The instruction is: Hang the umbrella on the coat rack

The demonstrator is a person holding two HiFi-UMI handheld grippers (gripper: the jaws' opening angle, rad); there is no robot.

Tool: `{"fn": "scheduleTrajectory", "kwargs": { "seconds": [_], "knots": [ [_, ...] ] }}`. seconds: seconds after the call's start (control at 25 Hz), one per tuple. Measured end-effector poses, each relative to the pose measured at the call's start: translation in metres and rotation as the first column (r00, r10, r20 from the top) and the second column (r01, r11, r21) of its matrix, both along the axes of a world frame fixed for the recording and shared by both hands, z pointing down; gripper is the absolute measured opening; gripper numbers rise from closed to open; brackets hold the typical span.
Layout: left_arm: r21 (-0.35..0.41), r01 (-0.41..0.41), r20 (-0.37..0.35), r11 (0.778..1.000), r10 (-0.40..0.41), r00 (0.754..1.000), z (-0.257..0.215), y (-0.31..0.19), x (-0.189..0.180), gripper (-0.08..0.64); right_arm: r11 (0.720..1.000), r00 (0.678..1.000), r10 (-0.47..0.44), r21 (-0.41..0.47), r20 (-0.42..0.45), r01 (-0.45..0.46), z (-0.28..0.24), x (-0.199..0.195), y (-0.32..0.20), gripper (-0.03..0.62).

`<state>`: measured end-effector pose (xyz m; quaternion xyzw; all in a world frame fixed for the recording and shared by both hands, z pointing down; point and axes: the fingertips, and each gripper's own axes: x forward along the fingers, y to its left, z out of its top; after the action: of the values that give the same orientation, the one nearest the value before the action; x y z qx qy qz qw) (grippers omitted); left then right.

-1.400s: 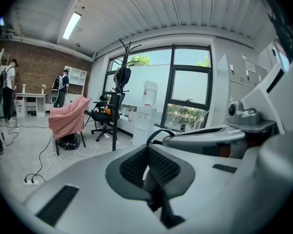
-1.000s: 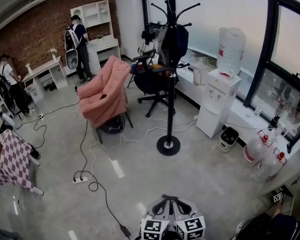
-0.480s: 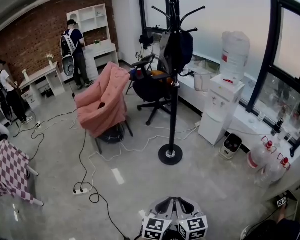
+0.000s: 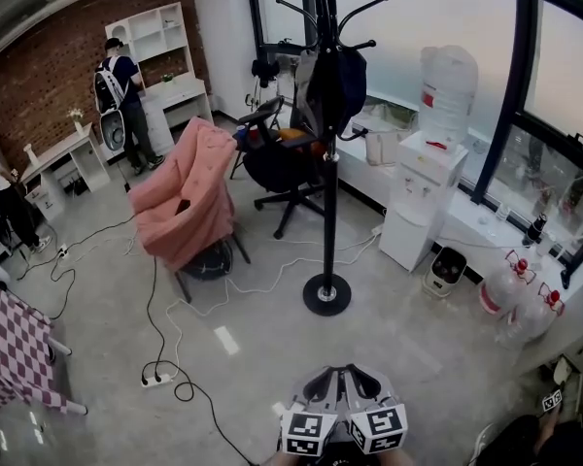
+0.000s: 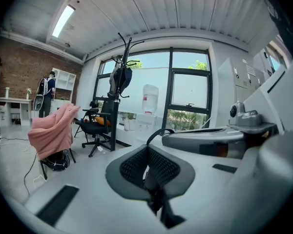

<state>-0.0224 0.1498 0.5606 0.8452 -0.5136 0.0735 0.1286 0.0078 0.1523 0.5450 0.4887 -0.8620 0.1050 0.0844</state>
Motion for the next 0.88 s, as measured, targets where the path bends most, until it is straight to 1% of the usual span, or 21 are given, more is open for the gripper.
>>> {"fn": "scheduleTrajectory", "kwargs": {
  "seconds": [0.12, 0.36, 0.52, 0.72, 0.88],
  "knots": [
    [0.008, -0.005, 0.009, 1.000, 0.004, 1.000, 0.000, -0.012, 0.002, 0.011, 1.000, 1.000, 0.014, 0.015, 0.009, -0.014, 0.000, 0.001, -0.012, 0.011],
    [-0.009, -0.013, 0.034, 1.000, 0.013, 0.999, 0.009, -0.030, 0.000, 0.011, 0.999, 1.000, 0.021, 0.024, 0.021, -0.021, 0.009, 0.000, -0.032, 0.011],
    [-0.033, -0.003, 0.049, 0.999, 0.005, 0.999, 0.019, -0.047, -0.001, 0.011, 1.000, 1.000, 0.012, 0.008, 0.018, -0.012, 0.023, 0.003, -0.048, 0.011],
    [-0.056, 0.006, 0.047, 0.998, -0.003, 0.999, 0.027, -0.074, 0.001, 0.011, 1.000, 1.000, -0.015, -0.018, 0.002, 0.015, 0.030, 0.003, -0.076, 0.011],
    [-0.073, 0.031, 0.042, 0.997, -0.028, 0.999, 0.029, -0.103, 0.000, 0.011, 0.999, 0.999, -0.040, -0.035, -0.023, 0.039, 0.032, 0.002, -0.105, 0.011]
  ]
}}
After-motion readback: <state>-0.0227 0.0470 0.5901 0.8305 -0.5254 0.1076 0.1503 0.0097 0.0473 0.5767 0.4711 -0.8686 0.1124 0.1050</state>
